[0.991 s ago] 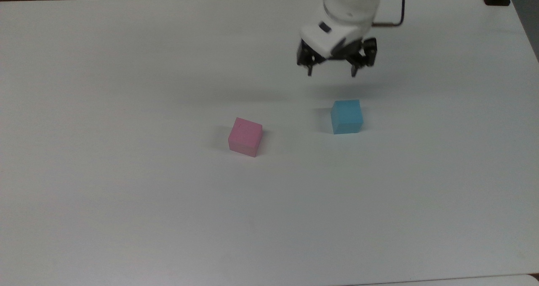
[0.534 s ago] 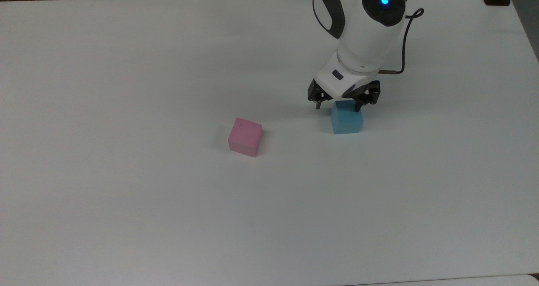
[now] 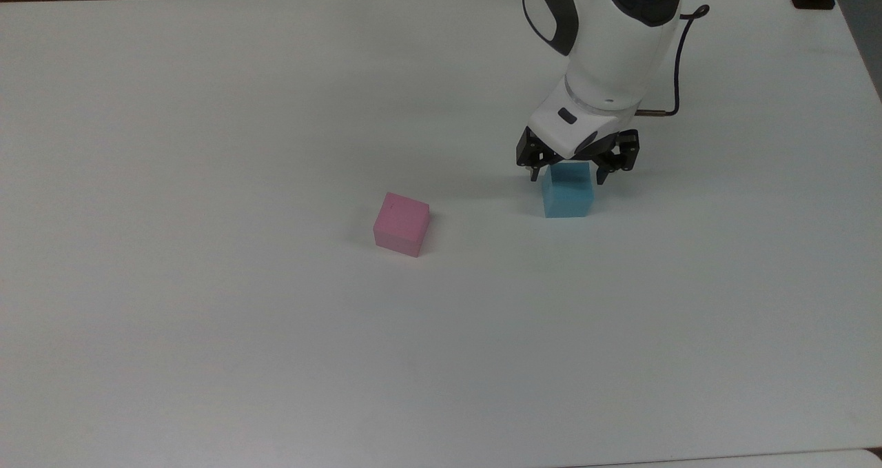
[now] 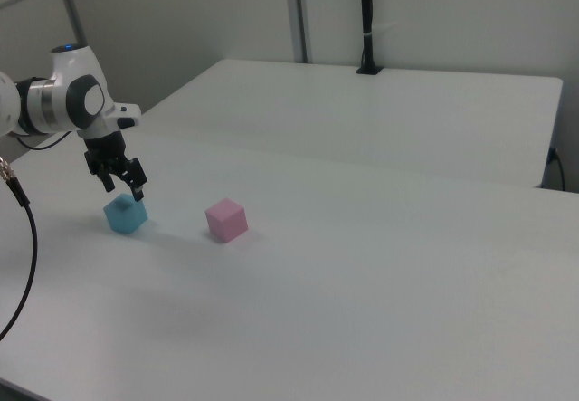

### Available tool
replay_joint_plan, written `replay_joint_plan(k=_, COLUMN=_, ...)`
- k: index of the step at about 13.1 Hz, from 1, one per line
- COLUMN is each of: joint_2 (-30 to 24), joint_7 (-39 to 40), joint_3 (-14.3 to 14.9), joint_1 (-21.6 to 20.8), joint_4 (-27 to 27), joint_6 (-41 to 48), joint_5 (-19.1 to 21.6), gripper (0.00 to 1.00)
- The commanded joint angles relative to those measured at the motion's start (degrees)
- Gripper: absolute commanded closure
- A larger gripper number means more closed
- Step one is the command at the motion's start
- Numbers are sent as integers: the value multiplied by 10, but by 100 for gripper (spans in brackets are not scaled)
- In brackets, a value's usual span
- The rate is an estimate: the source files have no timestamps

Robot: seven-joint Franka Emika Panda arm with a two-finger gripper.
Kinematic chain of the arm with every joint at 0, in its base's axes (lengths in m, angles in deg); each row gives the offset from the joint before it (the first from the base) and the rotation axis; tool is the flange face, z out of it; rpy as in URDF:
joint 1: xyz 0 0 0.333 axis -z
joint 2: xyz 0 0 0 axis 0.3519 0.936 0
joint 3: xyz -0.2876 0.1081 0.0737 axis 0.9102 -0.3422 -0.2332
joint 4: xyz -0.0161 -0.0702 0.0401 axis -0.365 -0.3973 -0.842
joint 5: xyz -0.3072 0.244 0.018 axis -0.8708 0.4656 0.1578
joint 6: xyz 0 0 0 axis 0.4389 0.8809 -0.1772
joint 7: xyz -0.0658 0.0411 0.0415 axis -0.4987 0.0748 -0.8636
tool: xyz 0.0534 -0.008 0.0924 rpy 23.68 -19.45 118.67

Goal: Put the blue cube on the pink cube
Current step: 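Close the gripper on the light-blue cube, then lift the light-blue cube and carry it over the pink cube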

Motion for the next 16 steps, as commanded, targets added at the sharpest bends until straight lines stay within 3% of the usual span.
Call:
replay_joint_plan(k=1, joint_2=9, joint_7=-16, joint_3=6, joint_1=-18, joint_4=-7, joint_6=-2, joint_5=-4, gripper=0)
replay_joint_plan(k=5, joint_2=16, joint_7=-18, joint_3=6, joint_1=-31, joint_4=-10, joint_6=-3, joint_5=-9, gripper=2)
replay_joint_plan(k=6, joint_2=16, joint_7=-16, joint_3=7, joint_1=-27, joint_4=-10, joint_6=-3, joint_5=-8, gripper=19)
replay_joint_plan(k=7, joint_2=16, joint_7=-13, joint_3=7, joint_1=-26, joint_4=-10, joint_6=-3, joint_5=-9, gripper=45)
replay_joint_plan(k=8, joint_2=15, joint_7=-11, joint_3=10, joint_1=-25, joint_4=-9, joint_6=-3, joint_5=-9, gripper=58)
replay_joint_plan(k=9, joint_2=10, joint_7=2, joint_3=13, joint_1=-21, joint_4=-8, joint_6=1, joint_5=-9, gripper=65)
replay_joint_plan(k=13, joint_2=-44, joint_7=92, joint_3=15, joint_1=27, joint_4=-6, joint_6=57, joint_5=-7, gripper=69)
replay_joint_plan(k=16, joint_2=-73, joint_7=164, joint_3=16, joint_1=93, joint_4=-4, joint_6=64, joint_5=-8, gripper=68)
